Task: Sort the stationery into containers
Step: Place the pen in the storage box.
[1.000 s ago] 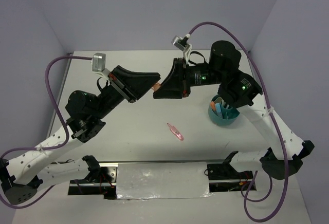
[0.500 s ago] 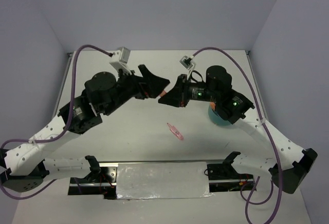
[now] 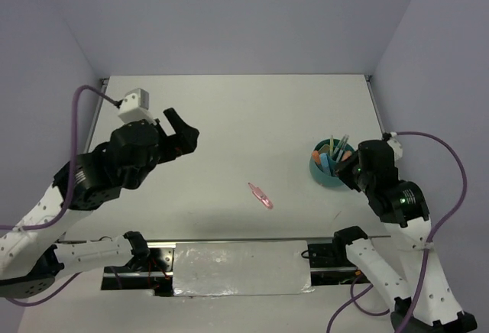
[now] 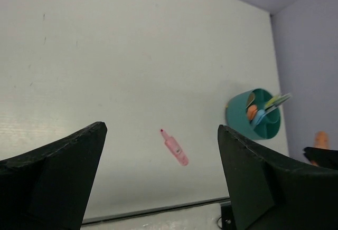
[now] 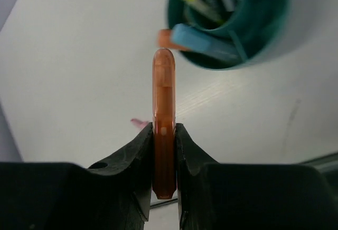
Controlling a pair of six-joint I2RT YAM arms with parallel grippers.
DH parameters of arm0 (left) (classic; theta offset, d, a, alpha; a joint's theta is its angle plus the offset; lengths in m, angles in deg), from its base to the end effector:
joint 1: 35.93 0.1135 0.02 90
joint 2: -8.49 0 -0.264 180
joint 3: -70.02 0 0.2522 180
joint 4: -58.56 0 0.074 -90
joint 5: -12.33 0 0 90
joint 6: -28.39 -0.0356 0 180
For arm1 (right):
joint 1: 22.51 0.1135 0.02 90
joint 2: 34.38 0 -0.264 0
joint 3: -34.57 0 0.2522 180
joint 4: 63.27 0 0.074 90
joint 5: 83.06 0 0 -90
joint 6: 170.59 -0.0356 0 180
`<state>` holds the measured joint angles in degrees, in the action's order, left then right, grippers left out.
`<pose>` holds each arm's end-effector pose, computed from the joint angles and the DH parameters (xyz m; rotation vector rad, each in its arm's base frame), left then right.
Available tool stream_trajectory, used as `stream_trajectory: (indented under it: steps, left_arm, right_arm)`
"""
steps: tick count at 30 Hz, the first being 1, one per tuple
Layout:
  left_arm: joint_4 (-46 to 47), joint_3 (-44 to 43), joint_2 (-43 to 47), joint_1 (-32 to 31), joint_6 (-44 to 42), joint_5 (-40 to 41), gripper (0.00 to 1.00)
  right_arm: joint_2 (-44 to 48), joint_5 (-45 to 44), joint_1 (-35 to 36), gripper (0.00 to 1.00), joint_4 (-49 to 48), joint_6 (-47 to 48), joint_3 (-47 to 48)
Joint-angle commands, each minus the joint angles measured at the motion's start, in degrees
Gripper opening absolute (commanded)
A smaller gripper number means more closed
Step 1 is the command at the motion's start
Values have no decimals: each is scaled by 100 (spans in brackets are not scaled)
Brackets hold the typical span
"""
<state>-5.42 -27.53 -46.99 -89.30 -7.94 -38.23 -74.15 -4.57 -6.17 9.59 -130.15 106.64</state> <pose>0.1087 -0.1083 0.4621 -0.4543 1.8544 -0.6126 0.1104 0.0250 0.3463 0.7557 2.1619 0.3794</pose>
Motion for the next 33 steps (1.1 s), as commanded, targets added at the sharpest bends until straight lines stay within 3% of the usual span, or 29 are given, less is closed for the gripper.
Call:
stream_trajectory:
  steps: [1,8,17,33]
  left_arm:
    - [-278,108,-444,98,-154,-540,99]
    - [-77,152,-771,168,-611,-1367,99]
    - [-76,197,-841,300,-981,-1694,99]
    - [-164,73,-956,414,-1069,-1896,99]
  right_arm:
    - [92,-1029,-630,0,1096,-161,-20]
    - [-286,-792,-1764,0,553,420,-74]
    - [-339,-107,-1897,0,-107,562,-547]
    - [-365,8,-1959,0,-381,720,-820]
